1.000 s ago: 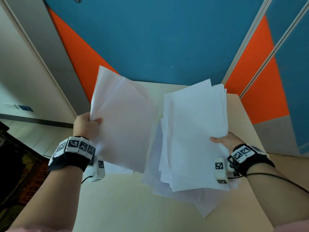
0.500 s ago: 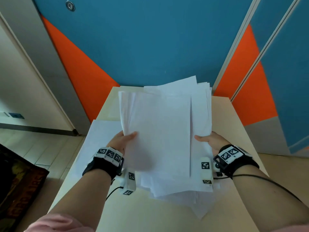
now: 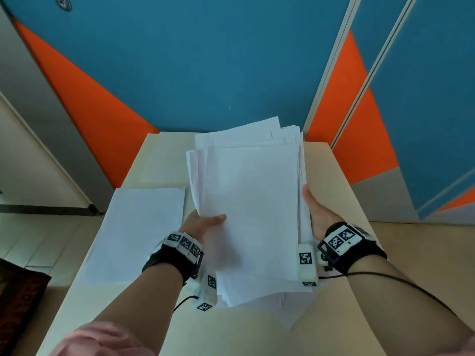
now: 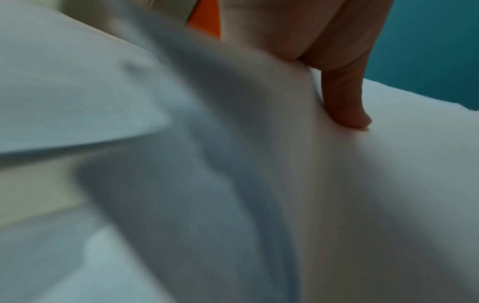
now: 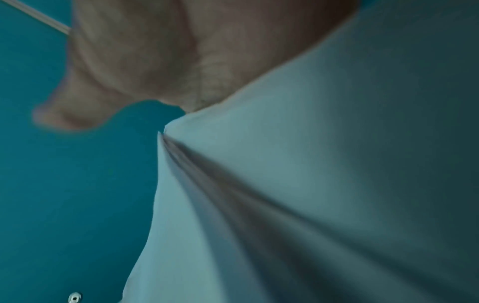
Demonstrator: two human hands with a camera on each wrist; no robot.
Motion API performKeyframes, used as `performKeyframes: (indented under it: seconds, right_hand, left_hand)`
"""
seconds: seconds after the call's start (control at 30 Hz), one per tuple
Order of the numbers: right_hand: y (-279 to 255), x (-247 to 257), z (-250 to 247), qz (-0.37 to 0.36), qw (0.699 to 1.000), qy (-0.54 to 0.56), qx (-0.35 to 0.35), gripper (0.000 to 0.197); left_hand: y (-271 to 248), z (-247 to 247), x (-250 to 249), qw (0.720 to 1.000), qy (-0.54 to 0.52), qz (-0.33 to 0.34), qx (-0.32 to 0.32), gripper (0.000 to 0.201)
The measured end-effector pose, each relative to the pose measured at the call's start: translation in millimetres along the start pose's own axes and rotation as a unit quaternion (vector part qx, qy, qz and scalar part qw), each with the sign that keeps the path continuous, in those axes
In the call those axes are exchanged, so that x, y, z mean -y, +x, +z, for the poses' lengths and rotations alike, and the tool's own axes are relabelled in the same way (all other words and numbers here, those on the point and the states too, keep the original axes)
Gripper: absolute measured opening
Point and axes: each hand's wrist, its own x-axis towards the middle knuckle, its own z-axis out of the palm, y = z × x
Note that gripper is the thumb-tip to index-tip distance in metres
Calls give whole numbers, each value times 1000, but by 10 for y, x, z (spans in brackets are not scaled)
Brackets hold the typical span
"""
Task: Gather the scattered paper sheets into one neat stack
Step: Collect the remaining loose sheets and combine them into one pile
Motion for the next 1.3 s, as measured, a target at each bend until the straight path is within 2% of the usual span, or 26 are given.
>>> performKeyframes:
  seconds: [0.03,0.07,0.1,0.13,0.17,0.23,0.3,0.33,0.37,0.43,0.5,0.57,0.63,0.67,0.7,0.77,0.8,0.93,1.03,1.17,1.3]
  right_hand:
    - [-9,7,-27,8,998,-45,30,111]
    - [-14,3,-63,11,995,-85,51,91]
    - [29,-21,-124,9,993,-109,50,71]
    - [57,-42,-197,-1,990,-134,32,59]
    - [91,-49,-279,-5,988,-152,7,56]
    - [162,-77,-470,-15,989,-147,-13,65]
    - [260,-125,-724,-12,990,-132,-37,82]
    - [314,-141,-871,-17,991,-117,-57,80]
    - [300,-111,-952,-23,992,-101,-75,71]
    - [214,-6,-1049,-25,990,-91,-108,51]
    - [169,34,-1139,-32,990,-82,-113,41]
    - [174,31,-1214,-29,990,-87,-110,31]
    - [186,8,-1253,-23,990,-87,-107,11]
    - [188,1,-1268,-22,990,-89,-104,7]
    - [202,-19,-1296,-22,991,-90,-101,9]
    - [228,-65,-1341,-14,991,-92,-96,11]
    - [222,-71,-1349,-13,991,-93,-92,11]
    - [280,-135,-1428,-10,991,-95,-94,15]
    - [337,-155,-1501,-5,990,-100,-95,10]
    - [405,-167,-1565,1,986,-124,-112,31]
    - [461,-166,-1575,15,985,-134,-108,19]
  left_hand:
    - [-4,51,8,1000,-3,1,9,52]
    - [-7,112,15,1000,-2,6,20,59]
    - [10,176,28,1000,7,16,22,62]
    - [0,252,29,999,21,23,29,65]
    - [5,318,29,998,39,26,35,72]
    - [34,401,11,993,115,18,36,78]
    - [93,376,57,979,201,22,-10,55]
    - [158,320,112,964,256,26,-60,49]
    - [213,253,191,944,309,18,-113,52]
    - [282,161,377,890,413,-23,-195,71]
    - [236,185,518,839,491,-74,-222,92]
    - [227,251,615,813,524,-99,-233,102]
    - [292,295,651,816,515,-118,-235,101]
    - [336,304,648,826,502,-125,-224,93]
    - [361,309,633,836,491,-129,-207,79]
    - [369,288,584,854,477,-108,-179,34]
    - [364,283,568,859,472,-97,-172,22]
    - [363,264,524,862,475,-79,-160,15]
    - [357,194,417,854,492,-60,-157,26]
    - [339,35,149,843,506,-18,-179,35]
    - [278,-171,-77,867,454,8,-204,38]
